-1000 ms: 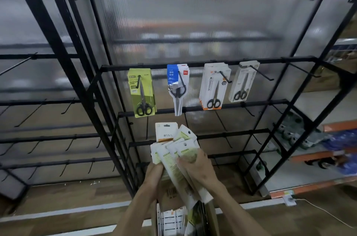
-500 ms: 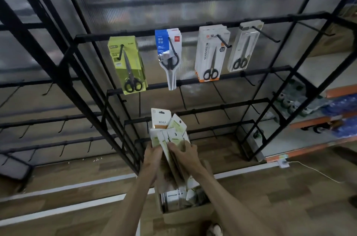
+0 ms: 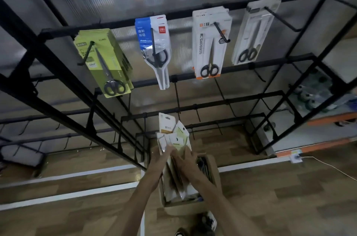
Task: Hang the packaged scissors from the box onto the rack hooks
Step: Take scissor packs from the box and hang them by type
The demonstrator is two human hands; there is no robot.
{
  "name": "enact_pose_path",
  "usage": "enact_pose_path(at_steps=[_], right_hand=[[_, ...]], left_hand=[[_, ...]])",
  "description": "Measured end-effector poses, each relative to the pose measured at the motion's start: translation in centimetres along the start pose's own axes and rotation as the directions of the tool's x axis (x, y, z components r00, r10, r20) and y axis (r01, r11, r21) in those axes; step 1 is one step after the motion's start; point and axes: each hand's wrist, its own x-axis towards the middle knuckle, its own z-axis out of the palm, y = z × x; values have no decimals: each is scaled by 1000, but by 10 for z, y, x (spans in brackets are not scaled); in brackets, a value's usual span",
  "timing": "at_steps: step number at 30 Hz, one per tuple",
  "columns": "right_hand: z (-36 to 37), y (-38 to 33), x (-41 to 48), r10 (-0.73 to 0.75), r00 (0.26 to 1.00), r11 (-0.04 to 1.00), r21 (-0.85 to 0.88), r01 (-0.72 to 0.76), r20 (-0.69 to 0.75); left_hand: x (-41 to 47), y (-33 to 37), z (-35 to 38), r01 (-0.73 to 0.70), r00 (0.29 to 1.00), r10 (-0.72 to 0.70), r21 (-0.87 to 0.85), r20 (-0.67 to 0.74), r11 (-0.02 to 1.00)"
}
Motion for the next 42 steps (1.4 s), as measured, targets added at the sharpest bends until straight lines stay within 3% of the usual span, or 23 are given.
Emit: enact_pose_path(at_steps=[3, 6, 10, 14, 18, 21, 25, 29, 31, 33, 38, 42], right_hand=[[4, 17, 22, 45, 998, 995, 85, -48, 43], [-8, 12, 22, -22, 995, 983, 182, 4, 100], [-15, 22, 32, -3, 983, 953, 298, -53, 184], [-14, 27, 29, 47, 982, 953, 285, -98, 181], [-19, 26, 22, 6, 981, 955, 291, -64, 195], [-21, 17, 19, 68, 988, 961, 256, -102, 137], [-32, -11, 11, 117, 991, 993, -29, -115, 69], [-44, -44, -4, -87, 973, 985, 162, 53, 213], [-41, -54, -9, -143, 978, 982, 142, 122, 151], [-37, -58, -17, -138, 983, 989, 70, 131, 123], [-32, -49, -25, -82, 989, 969, 241, 51, 121], [-24, -48, -33, -65, 995, 964, 263, 43, 73]], left_hand=[[8, -1, 9, -57, 998, 57, 94, 1, 994], [12, -6, 9, -50, 998, 52, 91, -19, 995], [20, -9, 8, -85, 990, 97, 109, -101, 990], [24, -10, 4, -79, 988, 97, 151, -121, 985], [25, -12, -14, -33, 995, 39, 66, -95, 997], [21, -5, -23, -46, 997, 45, -15, -59, 999], [13, 15, -25, -57, 998, 51, -132, -48, 990], [5, 30, -22, -39, 998, 50, -264, 38, 964], [2, 35, -22, -34, 995, 62, -304, 82, 952], [0, 37, -23, -14, 995, 46, -316, 91, 949], [-12, 33, -30, -37, 994, 62, -261, 91, 965], [-22, 32, -36, -43, 998, 54, -246, 40, 968]])
